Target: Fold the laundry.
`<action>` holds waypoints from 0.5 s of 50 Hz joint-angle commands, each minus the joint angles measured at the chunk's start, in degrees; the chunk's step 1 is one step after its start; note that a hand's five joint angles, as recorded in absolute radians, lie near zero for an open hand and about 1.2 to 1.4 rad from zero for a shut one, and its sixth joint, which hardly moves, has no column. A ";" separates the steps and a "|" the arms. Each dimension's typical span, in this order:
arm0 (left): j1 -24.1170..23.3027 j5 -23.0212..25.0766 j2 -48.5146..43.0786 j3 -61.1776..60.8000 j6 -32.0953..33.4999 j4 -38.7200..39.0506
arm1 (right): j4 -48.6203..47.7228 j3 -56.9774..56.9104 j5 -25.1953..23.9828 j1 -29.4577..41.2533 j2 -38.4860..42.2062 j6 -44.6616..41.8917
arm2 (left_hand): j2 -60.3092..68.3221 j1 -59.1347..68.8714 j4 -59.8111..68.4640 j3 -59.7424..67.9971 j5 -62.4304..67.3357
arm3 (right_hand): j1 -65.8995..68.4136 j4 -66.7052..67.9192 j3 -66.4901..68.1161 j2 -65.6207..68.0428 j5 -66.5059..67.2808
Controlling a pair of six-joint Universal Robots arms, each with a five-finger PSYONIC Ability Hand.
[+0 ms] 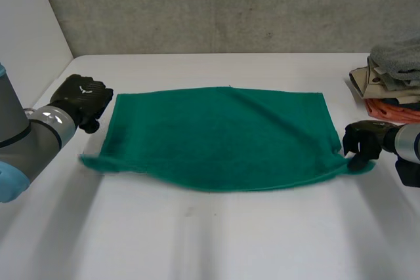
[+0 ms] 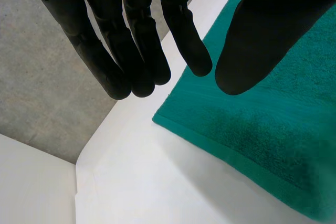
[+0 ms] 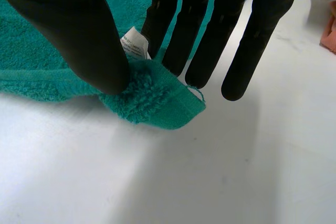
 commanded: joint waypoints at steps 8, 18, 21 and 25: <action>4.22 7.38 -5.11 -0.26 1.83 -12.02 | 4.67 0.30 2.21 -2.52 -2.33 -13.50 | 21.37 21.61 20.97 20.95 21.16 | 17.26 17.28 16.92 16.88 17.61; 6.33 10.27 2.52 -7.97 -0.80 -13.43 | -0.33 0.21 1.50 -1.73 -1.98 -6.12 | -32.95 -32.71 -33.34 -33.37 -33.15 | 17.26 17.28 16.92 16.88 17.61; 5.98 10.98 4.20 -10.53 -0.80 -13.61 | -1.13 0.47 1.59 -1.12 -1.80 -4.88 | -32.95 -32.71 -33.34 -33.37 -33.15 | 17.26 17.28 16.92 16.88 17.61; 4.49 10.72 4.64 -15.27 0.16 -12.82 | -2.18 0.48 1.68 -0.06 -1.54 -3.65 | -32.61 -32.37 -33.01 -33.03 -32.82 | 17.26 17.28 16.92 16.88 17.61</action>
